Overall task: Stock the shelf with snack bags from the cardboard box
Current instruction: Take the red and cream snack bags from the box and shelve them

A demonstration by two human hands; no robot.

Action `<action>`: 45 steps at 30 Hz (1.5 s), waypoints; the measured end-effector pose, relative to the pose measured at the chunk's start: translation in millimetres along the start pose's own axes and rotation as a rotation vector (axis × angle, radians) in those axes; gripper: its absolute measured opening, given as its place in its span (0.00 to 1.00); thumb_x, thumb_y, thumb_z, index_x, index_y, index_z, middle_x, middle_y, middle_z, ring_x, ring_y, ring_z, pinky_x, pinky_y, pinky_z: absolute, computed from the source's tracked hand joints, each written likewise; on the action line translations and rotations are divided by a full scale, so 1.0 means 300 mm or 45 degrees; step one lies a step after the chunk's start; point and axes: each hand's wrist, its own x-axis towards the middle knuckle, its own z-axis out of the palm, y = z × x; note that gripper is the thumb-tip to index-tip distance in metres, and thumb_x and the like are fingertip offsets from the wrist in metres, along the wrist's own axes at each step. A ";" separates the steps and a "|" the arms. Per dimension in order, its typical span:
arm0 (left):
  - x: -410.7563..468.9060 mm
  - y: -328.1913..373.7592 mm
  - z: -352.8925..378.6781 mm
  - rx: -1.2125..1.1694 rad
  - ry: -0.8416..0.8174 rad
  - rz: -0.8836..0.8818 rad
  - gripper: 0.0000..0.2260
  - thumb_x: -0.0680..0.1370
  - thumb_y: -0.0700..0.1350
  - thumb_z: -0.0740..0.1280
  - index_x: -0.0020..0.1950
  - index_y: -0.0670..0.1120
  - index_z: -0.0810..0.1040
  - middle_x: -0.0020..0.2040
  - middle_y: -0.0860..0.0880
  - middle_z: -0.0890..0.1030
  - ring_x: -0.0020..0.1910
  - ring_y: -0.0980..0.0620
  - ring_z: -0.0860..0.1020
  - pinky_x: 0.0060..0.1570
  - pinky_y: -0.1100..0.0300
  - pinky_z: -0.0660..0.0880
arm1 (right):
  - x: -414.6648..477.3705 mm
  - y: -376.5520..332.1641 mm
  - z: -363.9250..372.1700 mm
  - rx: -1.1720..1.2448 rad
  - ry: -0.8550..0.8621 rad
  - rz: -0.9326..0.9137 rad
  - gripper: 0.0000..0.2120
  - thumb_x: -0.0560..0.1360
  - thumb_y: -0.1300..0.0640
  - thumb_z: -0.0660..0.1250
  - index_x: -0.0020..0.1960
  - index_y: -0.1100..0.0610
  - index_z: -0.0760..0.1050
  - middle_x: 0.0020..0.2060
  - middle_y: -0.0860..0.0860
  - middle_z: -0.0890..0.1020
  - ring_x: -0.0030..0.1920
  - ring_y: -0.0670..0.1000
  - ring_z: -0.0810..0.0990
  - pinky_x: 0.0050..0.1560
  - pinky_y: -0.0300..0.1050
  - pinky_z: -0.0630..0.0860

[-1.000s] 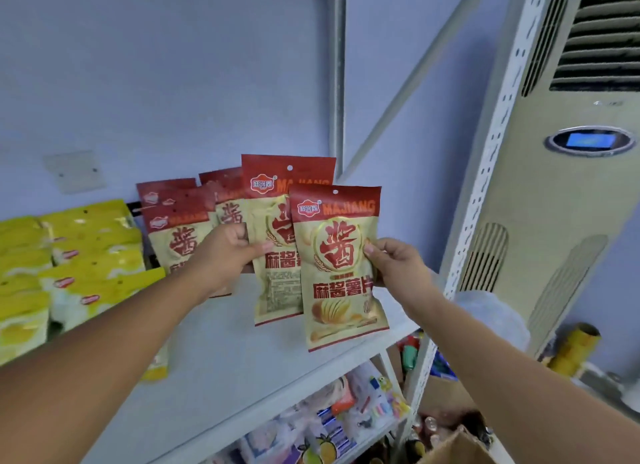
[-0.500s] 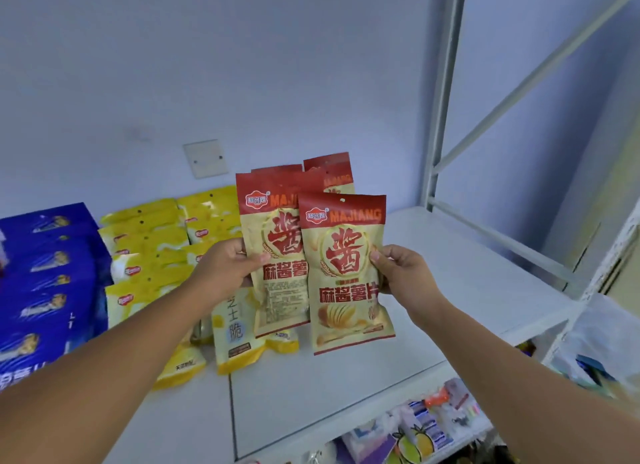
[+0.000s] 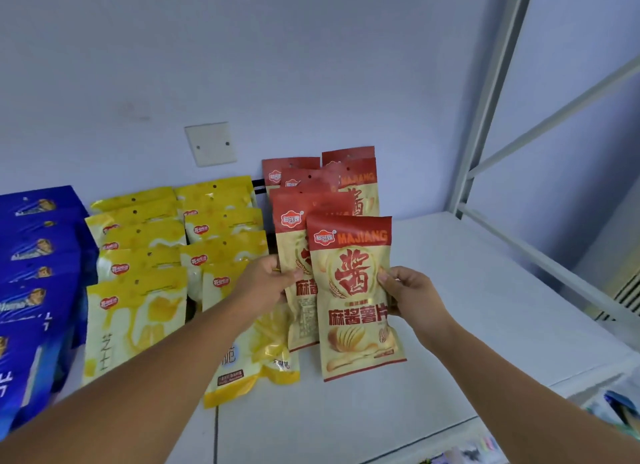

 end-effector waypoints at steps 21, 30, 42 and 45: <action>0.155 -0.019 0.002 0.093 0.253 -0.089 0.03 0.81 0.40 0.66 0.48 0.43 0.79 0.47 0.39 0.85 0.48 0.42 0.85 0.54 0.46 0.82 | 0.237 0.086 0.097 0.069 -0.134 0.071 0.12 0.82 0.57 0.66 0.41 0.60 0.79 0.40 0.61 0.84 0.41 0.59 0.81 0.53 0.65 0.80; 0.026 -0.049 -0.115 0.209 0.260 0.037 0.06 0.79 0.42 0.70 0.42 0.50 0.81 0.43 0.46 0.87 0.46 0.47 0.86 0.54 0.46 0.82 | 0.171 0.117 0.134 0.022 -0.024 0.117 0.11 0.81 0.54 0.67 0.47 0.62 0.80 0.43 0.61 0.87 0.45 0.67 0.86 0.50 0.65 0.82; -0.228 -0.163 -0.354 0.163 0.275 -0.014 0.01 0.76 0.46 0.74 0.46 0.49 0.84 0.42 0.50 0.87 0.46 0.49 0.86 0.55 0.44 0.81 | 0.046 0.019 0.214 -0.357 0.499 -0.325 0.15 0.80 0.51 0.67 0.64 0.55 0.74 0.54 0.48 0.79 0.56 0.49 0.78 0.56 0.44 0.73; -0.318 -0.208 -0.418 0.334 0.376 -0.009 0.03 0.76 0.49 0.72 0.48 0.52 0.84 0.43 0.54 0.86 0.46 0.55 0.84 0.52 0.52 0.81 | -0.053 -0.009 0.327 -0.505 0.287 -0.597 0.10 0.78 0.52 0.69 0.59 0.50 0.75 0.52 0.46 0.78 0.53 0.44 0.77 0.54 0.42 0.73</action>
